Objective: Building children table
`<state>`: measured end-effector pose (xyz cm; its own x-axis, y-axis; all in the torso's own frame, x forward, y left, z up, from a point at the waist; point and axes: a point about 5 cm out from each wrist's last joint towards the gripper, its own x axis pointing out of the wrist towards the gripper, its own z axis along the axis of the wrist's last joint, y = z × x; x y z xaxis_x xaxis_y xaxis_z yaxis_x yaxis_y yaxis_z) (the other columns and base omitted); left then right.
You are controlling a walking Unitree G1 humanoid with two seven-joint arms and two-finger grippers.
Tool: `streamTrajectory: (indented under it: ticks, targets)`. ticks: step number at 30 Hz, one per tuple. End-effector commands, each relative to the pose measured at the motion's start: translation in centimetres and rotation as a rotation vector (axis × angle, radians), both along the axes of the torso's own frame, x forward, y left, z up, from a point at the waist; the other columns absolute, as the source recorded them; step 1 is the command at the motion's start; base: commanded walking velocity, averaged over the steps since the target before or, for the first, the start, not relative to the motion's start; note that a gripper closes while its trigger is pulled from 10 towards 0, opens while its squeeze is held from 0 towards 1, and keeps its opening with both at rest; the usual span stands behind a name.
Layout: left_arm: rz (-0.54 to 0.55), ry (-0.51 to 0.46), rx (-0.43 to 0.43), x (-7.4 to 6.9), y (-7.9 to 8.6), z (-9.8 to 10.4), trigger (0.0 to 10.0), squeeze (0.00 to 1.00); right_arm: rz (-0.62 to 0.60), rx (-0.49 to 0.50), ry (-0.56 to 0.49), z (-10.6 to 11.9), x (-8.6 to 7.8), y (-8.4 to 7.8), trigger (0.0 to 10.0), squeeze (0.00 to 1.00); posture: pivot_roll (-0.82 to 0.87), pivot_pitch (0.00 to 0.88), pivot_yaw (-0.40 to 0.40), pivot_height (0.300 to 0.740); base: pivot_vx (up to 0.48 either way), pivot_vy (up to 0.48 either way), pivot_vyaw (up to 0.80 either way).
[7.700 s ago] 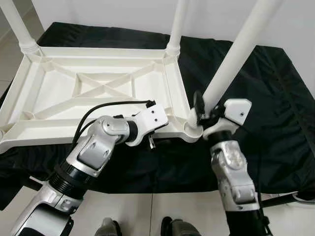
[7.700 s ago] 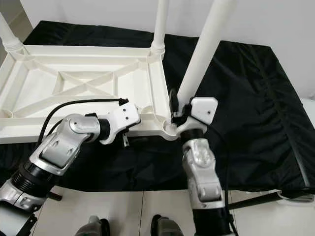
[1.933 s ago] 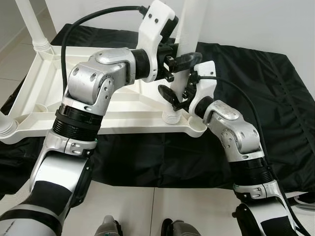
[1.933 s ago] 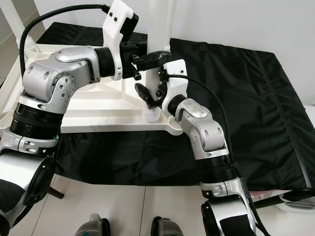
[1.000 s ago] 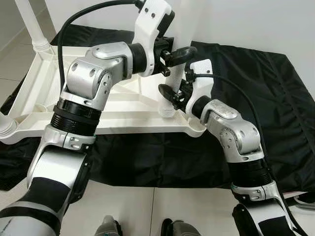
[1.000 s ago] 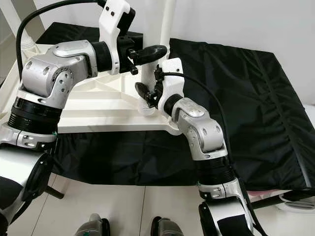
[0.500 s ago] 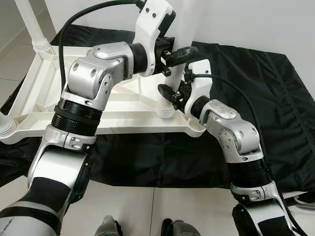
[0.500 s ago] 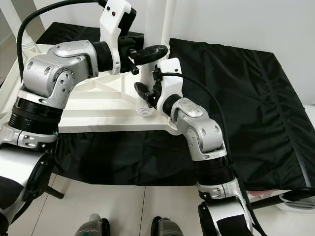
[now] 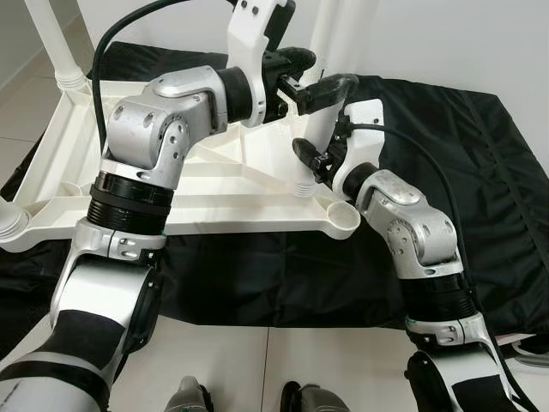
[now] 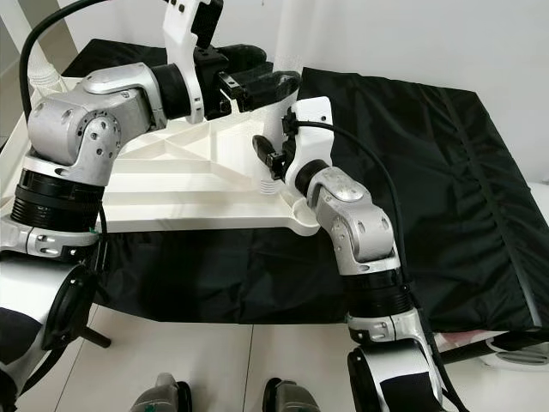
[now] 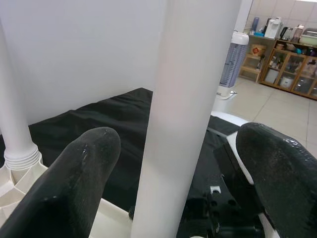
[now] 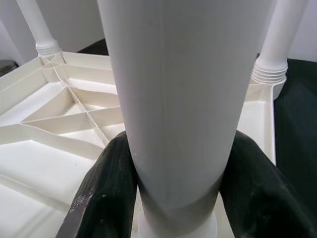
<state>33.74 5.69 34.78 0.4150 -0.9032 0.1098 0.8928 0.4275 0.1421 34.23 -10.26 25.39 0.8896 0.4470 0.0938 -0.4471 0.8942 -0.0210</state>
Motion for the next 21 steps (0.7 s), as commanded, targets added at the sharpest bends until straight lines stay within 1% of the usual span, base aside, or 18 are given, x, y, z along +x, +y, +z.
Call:
streamTrajectory:
  ticks: [1,2,3,4,5,6,7,8,9,10,11,12,13,15,18,19,21]
  targets:
    - [-0.001,-0.022,-0.007,-0.4,-0.1,0.7,10.0,1.0,-0.051,0.023,-0.032,0.7,0.4,-1.0,10.0,0.0,-0.01,0.117,-0.072,0.74,0.0,0.0,0.0]
    - [0.021,-0.015,-0.02,-0.3,0.2,0.4,10.0,1.0,-0.104,0.044,-0.036,0.7,0.8,-2.2,10.0,0.0,-0.01,0.116,-0.071,0.74,0.0,0.0,0.0]
    - [0.046,-0.011,-0.034,-0.2,0.6,0.1,10.0,0.65,-0.143,0.068,-0.043,0.8,1.0,-3.3,10.0,0.0,-0.01,0.116,-0.071,0.74,0.0,0.0,0.0]
    - [0.046,-0.011,-0.034,-0.2,0.6,0.1,10.0,0.65,-0.143,0.068,-0.043,0.8,1.0,-3.3,10.0,0.0,-0.01,0.116,-0.071,0.74,0.0,0.0,0.0]
    - [0.064,-0.009,-0.043,-0.1,0.8,-0.1,10.0,0.65,-0.164,0.081,-0.047,0.8,1.1,-4.0,10.0,0.0,-0.01,0.115,-0.071,0.74,0.0,0.0,0.0]
    - [0.064,-0.009,-0.043,-0.1,0.8,-0.1,10.0,0.65,-0.164,0.081,-0.047,0.8,1.1,-4.0,10.0,0.0,-0.01,0.115,-0.071,0.74,0.0,0.0,0.0]
    - [0.077,0.001,-0.054,-0.1,1.0,-0.3,10.0,0.0,-0.181,0.092,-0.055,0.9,1.2,-4.5,10.0,0.0,-0.01,0.114,-0.07,0.74,0.0,0.0,0.0]
    - [0.077,0.001,-0.054,-0.1,1.0,-0.3,10.0,0.0,-0.181,0.092,-0.055,0.9,1.2,-4.5,10.0,0.0,-0.01,0.114,-0.07,0.74,0.0,0.0,0.0]
    - [0.104,0.006,-0.059,0.0,1.2,-0.9,10.0,0.0,-0.194,0.107,-0.063,1.0,1.1,-5.2,10.0,0.0,-0.01,0.112,-0.069,0.74,0.0,0.0,0.0]
    - [0.104,0.006,-0.059,0.0,1.2,-0.9,10.0,0.0,-0.194,0.107,-0.063,1.0,1.1,-5.2,10.0,0.0,-0.01,0.112,-0.069,0.74,0.0,0.0,0.0]
    - [0.133,0.017,-0.06,0.1,1.4,-1.6,10.0,0.0,-0.205,0.121,-0.077,1.1,1.0,-5.8,10.0,0.0,-0.02,0.11,-0.066,0.74,0.0,0.0,0.0]
    - [0.133,0.017,-0.06,0.1,1.4,-1.6,10.0,0.0,-0.205,0.121,-0.077,1.1,1.0,-5.8,10.0,0.0,-0.02,0.11,-0.066,0.74,0.0,0.0,0.0]
    - [0.158,0.023,-0.051,0.1,1.5,-2.6,10.0,0.0,-0.212,0.127,-0.091,1.3,0.8,-6.2,10.0,0.0,-0.02,0.109,-0.065,0.74,0.0,0.0,0.0]
    - [0.158,0.023,-0.051,0.1,1.5,-2.6,10.0,0.0,-0.212,0.127,-0.091,1.3,0.8,-6.2,10.0,0.0,-0.02,0.109,-0.065,0.74,0.0,0.0,0.0]
    - [0.213,0.068,-0.006,-0.2,1.1,-6.1,10.0,0.0,-0.183,0.123,-0.137,1.4,0.2,-6.8,10.0,0.0,-0.02,0.101,-0.063,0.74,0.0,0.0,0.0]
    - [0.213,0.068,-0.006,-0.2,1.1,-6.1,10.0,0.0,-0.183,0.123,-0.137,1.4,0.2,-6.8,10.0,0.0,-0.02,0.101,-0.063,0.74,0.0,0.0,0.0]
    - [0.24,0.075,0.047,-0.4,0.5,-8.2,10.0,0.0,-0.127,0.112,-0.19,1.7,-0.4,-6.9,10.0,0.0,-0.02,0.1,-0.063,0.74,0.0,0.0,0.0]
